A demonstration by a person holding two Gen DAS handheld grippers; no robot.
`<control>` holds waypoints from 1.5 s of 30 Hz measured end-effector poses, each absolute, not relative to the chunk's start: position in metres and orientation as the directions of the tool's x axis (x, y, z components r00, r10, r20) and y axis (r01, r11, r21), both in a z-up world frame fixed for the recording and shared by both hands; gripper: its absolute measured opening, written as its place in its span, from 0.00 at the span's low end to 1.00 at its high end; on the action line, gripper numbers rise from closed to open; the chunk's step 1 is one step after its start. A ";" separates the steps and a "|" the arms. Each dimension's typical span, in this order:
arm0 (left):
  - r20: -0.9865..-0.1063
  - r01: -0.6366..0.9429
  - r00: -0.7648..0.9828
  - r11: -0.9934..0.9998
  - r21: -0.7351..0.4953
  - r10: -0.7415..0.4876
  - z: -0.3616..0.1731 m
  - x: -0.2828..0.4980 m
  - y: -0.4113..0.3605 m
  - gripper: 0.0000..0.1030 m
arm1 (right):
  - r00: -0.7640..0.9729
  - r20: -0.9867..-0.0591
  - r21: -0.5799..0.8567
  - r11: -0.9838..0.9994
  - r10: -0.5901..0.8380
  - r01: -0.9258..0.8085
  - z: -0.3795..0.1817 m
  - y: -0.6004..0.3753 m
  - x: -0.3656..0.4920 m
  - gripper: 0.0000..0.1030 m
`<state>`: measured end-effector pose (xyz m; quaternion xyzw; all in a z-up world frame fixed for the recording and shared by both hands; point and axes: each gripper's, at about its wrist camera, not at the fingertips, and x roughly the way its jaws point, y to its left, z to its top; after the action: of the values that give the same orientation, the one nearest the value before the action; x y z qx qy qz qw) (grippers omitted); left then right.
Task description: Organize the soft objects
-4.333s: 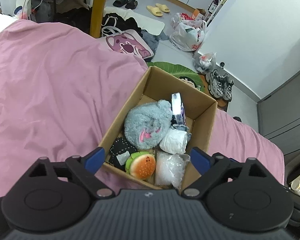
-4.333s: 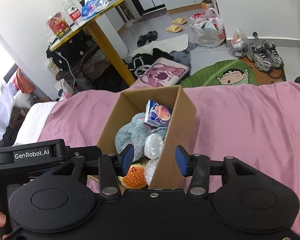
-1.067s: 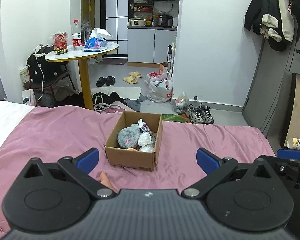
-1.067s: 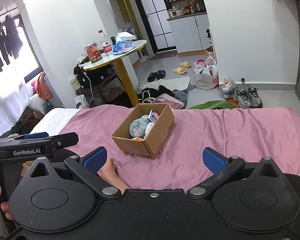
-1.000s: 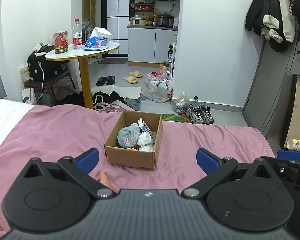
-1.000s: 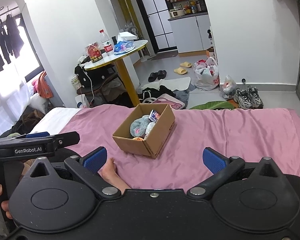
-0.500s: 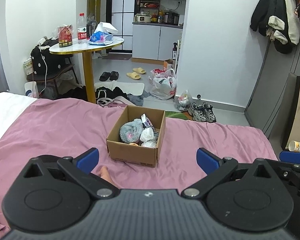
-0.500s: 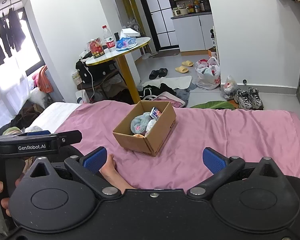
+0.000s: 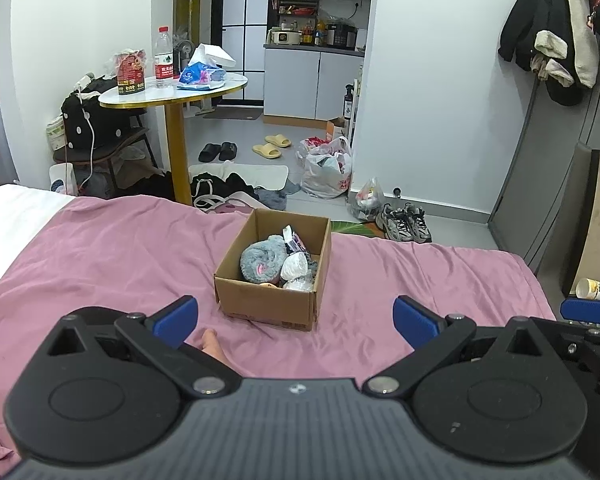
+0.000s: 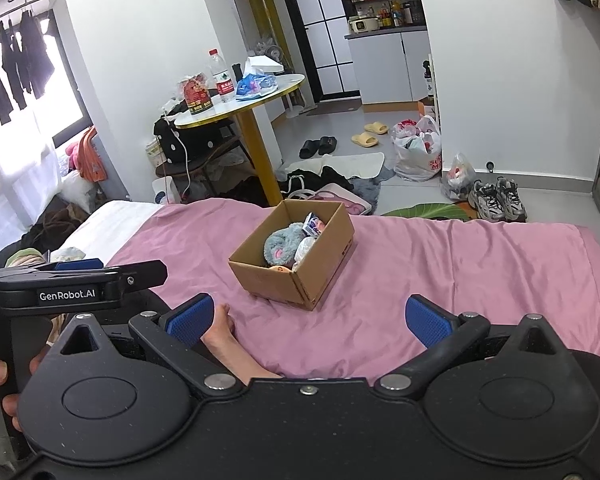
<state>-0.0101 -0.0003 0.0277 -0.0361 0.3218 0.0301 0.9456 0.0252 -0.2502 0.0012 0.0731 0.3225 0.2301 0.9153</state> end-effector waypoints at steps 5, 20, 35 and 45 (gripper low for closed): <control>-0.610 -0.081 0.792 0.996 -0.049 0.034 0.028 -0.013 0.000 1.00 | 0.686 -0.556 0.282 0.883 0.469 -0.375 0.002 -0.250 0.024 1.00; -0.607 -0.081 0.794 0.996 -0.049 0.034 0.030 -0.018 -0.001 1.00 | 0.685 -0.552 0.275 0.879 0.476 -0.389 0.010 -0.247 0.015 1.00; -0.606 -0.081 0.795 0.995 -0.054 0.031 0.030 -0.021 0.000 1.00 | 0.687 -0.554 0.263 0.882 0.470 -0.391 0.011 -0.243 0.013 1.00; -0.602 -0.073 0.798 0.996 -0.051 0.027 0.030 -0.024 -0.003 1.00 | 0.691 -0.552 0.261 0.883 0.467 -0.390 0.011 -0.243 0.012 1.00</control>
<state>-0.0245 -0.0028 0.0297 -0.0359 0.3168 0.0265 0.9474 0.0124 -0.2431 0.0106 0.0615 0.3163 0.2335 0.9174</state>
